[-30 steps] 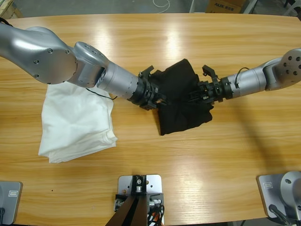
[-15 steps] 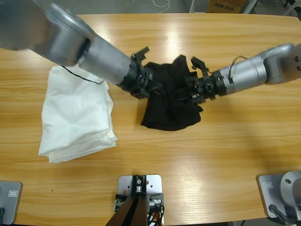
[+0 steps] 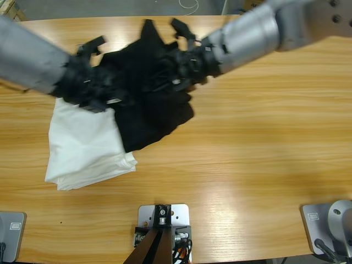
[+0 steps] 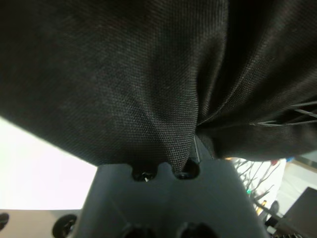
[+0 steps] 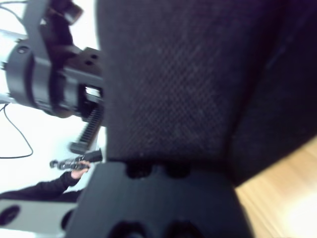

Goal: Fold clothes

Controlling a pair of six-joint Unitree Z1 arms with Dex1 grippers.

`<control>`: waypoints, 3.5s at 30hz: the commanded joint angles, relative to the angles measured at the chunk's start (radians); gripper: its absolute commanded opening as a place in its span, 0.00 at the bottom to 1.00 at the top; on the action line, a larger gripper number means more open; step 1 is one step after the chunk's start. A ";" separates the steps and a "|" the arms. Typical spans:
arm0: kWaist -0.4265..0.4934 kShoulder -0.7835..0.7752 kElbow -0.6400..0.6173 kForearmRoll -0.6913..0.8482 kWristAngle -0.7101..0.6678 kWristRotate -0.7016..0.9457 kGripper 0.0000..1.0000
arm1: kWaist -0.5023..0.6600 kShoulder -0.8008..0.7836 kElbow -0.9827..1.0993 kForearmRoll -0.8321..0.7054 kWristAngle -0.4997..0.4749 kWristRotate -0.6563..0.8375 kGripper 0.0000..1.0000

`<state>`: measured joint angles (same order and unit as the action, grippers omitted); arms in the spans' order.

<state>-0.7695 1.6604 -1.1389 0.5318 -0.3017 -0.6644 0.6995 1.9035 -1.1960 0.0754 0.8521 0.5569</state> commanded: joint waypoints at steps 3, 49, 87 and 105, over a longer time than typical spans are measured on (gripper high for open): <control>0.077 -0.214 0.135 0.184 0.050 0.104 0.00 | 0.188 0.162 -0.268 0.109 -0.031 0.074 0.00; 0.406 -0.200 0.058 0.320 0.147 0.552 0.75 | 0.255 0.270 -0.502 0.400 -0.368 0.086 1.00; 0.421 0.066 0.084 0.059 -0.085 0.359 0.00 | 0.161 0.399 -0.188 -0.027 0.153 -0.049 0.00; 0.680 0.015 -0.068 0.172 -0.063 0.443 0.15 | 0.161 0.366 -0.106 -0.027 0.105 -0.048 0.00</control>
<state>-0.2398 1.7520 -1.0866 0.5939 -0.3709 -0.2802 0.8666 2.2425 -1.3422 0.0484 0.9773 0.4989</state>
